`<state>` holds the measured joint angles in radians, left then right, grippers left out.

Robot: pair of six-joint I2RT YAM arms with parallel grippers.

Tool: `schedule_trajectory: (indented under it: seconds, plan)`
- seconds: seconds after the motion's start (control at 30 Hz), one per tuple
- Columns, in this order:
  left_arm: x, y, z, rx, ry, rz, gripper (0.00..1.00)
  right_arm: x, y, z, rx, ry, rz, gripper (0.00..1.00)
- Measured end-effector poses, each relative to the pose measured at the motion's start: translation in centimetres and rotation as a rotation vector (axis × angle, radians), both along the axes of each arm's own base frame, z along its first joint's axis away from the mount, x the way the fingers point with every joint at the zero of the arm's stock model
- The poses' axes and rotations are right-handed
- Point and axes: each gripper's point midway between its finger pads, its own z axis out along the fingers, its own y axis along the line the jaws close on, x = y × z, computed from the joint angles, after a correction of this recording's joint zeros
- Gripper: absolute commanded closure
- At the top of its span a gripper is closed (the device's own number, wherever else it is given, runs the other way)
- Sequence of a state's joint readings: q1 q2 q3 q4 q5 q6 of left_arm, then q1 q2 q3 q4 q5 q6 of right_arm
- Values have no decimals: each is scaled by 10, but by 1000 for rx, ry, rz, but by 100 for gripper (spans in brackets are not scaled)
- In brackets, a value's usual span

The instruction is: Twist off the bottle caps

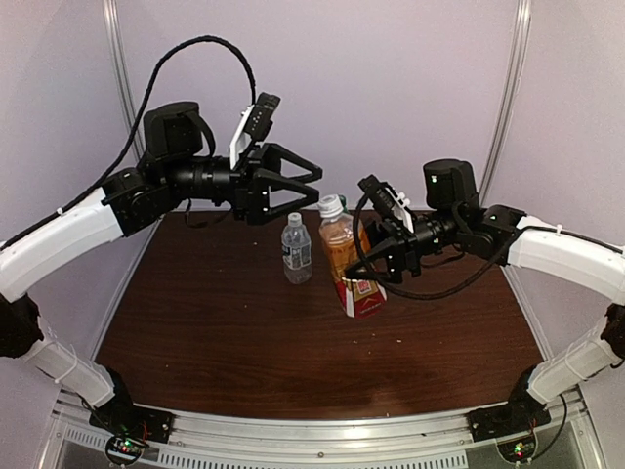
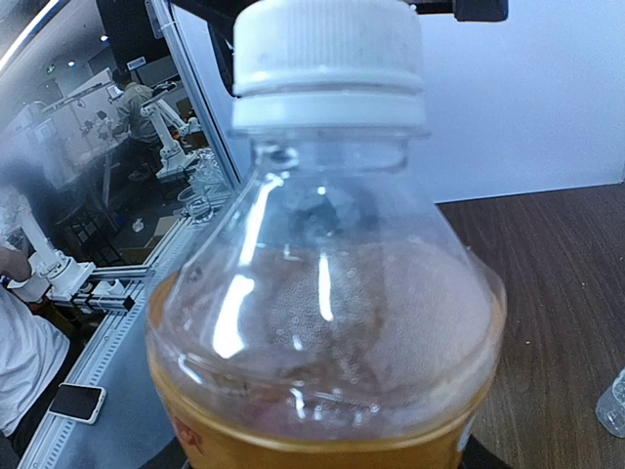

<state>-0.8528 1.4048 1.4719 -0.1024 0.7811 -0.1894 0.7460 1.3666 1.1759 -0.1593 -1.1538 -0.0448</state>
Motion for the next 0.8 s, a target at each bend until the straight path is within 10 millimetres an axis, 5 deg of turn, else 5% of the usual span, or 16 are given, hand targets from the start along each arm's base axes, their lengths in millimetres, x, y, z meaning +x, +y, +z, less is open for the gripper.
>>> schedule_trajectory:
  seconds: [0.33,0.8]
  plan:
    - [-3,-27,-27,16,103,-173,49,-6,1,2,11,36,46,43]
    - [-6,-30,-18,-28,135,-233,65,-7,1,2,13,40,54,44]
